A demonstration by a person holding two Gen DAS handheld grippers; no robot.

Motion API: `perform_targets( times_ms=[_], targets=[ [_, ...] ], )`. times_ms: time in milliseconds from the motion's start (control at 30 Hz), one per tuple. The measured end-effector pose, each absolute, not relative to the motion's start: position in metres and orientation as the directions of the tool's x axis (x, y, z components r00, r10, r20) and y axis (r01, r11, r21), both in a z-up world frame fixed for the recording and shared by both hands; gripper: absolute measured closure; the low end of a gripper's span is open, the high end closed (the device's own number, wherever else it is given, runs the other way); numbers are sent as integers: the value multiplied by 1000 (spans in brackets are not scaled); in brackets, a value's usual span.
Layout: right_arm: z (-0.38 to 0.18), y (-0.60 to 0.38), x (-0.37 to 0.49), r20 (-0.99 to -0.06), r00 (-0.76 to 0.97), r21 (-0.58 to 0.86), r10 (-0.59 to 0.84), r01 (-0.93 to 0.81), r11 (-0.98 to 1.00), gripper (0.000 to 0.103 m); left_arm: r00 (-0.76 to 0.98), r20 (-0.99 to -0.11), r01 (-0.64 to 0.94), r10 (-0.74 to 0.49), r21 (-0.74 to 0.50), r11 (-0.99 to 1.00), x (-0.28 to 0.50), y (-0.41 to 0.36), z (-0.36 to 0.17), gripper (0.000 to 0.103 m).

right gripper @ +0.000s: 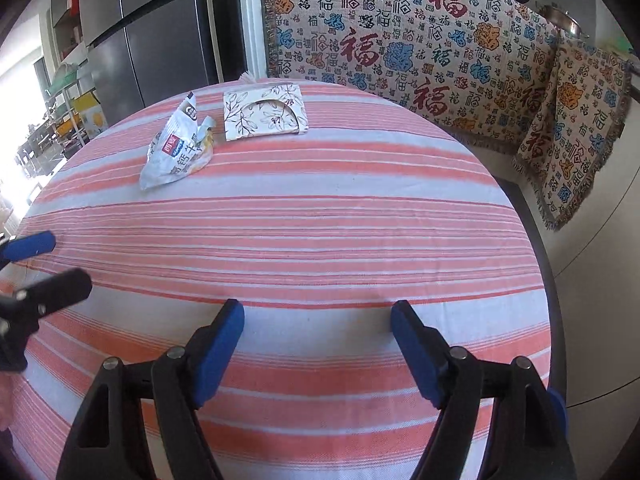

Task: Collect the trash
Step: 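Move both tools back over the table toward the white snack bag and tissue pack, then grasp the white snack bag with the left tool while the right tool grasps the floral tissue pack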

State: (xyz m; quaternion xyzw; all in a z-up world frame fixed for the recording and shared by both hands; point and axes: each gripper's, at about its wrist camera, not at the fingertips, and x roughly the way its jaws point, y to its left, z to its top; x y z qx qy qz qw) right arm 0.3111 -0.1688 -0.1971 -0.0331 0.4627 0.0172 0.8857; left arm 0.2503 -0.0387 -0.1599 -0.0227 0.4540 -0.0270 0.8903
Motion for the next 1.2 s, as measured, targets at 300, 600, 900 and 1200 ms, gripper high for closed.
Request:
perform_targets(
  times_ms=[300, 600, 900, 1200],
  targets=[
    [-197, -168, 311, -821, 571, -43, 0, -61, 997, 25, 572, -820, -51, -17, -56, 997, 347, -45, -178, 5],
    [-197, -168, 311, -822, 570, -40, 2, -61, 997, 25, 579, -813, 16, -66, -70, 997, 309, -23, -167, 66],
    [-197, -168, 310, -822, 569, -42, 1, -62, 997, 25, 580, -814, -40, -28, -63, 997, 215, 18, -152, 66],
    [-196, -169, 311, -823, 569, -47, -4, -61, 997, 25, 583, -812, -79, 26, -25, 997, 208, 24, -183, 15]
  ],
)
